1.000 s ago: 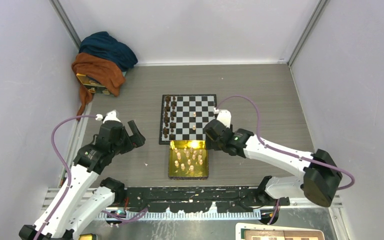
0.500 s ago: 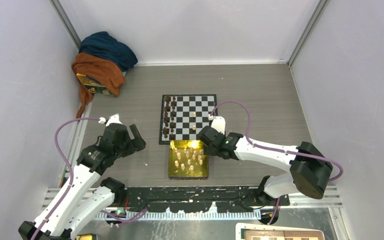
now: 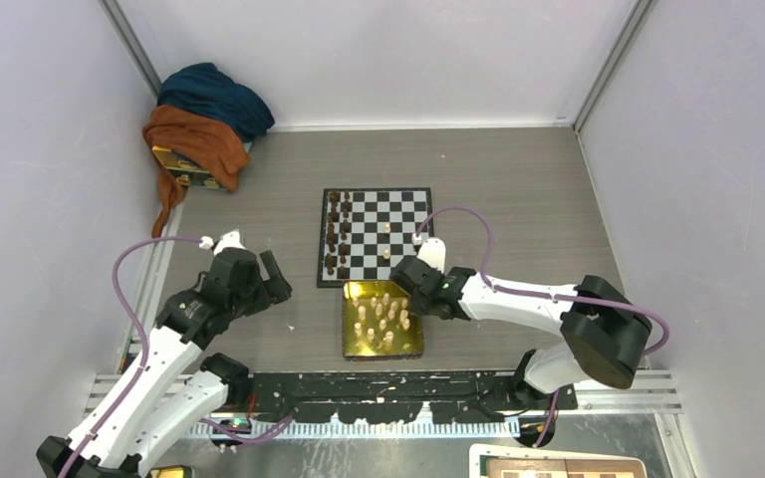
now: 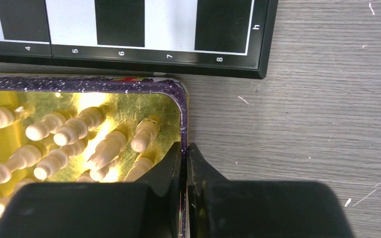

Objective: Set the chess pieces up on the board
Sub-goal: Pick up the storage box at the center of the board.

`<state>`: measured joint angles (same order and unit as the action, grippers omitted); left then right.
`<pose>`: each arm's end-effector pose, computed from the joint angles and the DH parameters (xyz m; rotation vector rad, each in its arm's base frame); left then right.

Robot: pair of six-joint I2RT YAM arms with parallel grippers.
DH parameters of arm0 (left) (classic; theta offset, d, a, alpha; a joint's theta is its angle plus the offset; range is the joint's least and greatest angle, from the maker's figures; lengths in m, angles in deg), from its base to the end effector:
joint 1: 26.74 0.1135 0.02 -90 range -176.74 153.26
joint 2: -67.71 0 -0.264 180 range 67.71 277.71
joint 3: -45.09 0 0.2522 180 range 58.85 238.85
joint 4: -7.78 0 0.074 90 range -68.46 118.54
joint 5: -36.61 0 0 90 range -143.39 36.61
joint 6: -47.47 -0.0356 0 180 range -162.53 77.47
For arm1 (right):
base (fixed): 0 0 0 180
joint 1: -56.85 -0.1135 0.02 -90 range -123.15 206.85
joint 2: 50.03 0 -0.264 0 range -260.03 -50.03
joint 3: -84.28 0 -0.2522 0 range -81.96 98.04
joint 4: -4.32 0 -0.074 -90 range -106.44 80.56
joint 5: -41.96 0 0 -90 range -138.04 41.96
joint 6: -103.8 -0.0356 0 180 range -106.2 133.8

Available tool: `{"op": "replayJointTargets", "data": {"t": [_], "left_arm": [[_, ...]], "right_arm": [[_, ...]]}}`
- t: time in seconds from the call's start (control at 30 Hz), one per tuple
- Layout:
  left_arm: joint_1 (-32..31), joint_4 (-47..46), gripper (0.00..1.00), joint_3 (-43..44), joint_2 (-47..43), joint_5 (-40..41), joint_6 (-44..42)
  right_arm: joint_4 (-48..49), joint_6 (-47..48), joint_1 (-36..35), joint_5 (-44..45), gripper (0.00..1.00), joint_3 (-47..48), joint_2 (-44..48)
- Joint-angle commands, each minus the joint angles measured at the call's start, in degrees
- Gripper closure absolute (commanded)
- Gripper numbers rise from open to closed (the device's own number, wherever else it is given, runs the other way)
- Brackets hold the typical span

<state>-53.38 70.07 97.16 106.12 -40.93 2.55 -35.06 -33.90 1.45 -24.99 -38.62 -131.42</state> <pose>0.1197 -0.0515 0.2555 -0.4854 2.3687 -0.3206 0.1578 0.2042 0.1751 -0.0498 2.5463 0.1434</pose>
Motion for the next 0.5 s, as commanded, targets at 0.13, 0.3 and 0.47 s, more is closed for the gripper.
{"op": "replayJointTargets", "data": {"t": [0.13,0.3,0.47], "left_arm": [[-0.6,-0.9,0.16,0.9,0.8,1.6,1.6],[-0.9,-0.6,0.16,1.4,1.4,1.9,2.2],[-1.0,-0.4,0.16,2.2,2.0,2.0,2.1]], "right_arm": [[-6.3,-0.3,-0.5,0.7,0.99,4.3,3.6],[-12.7,-0.5,-1.2,2.0,0.99,8.6,6.7],[-20.2,-0.4,-1.4,5.0,0.99,15.0,9.1]]}}
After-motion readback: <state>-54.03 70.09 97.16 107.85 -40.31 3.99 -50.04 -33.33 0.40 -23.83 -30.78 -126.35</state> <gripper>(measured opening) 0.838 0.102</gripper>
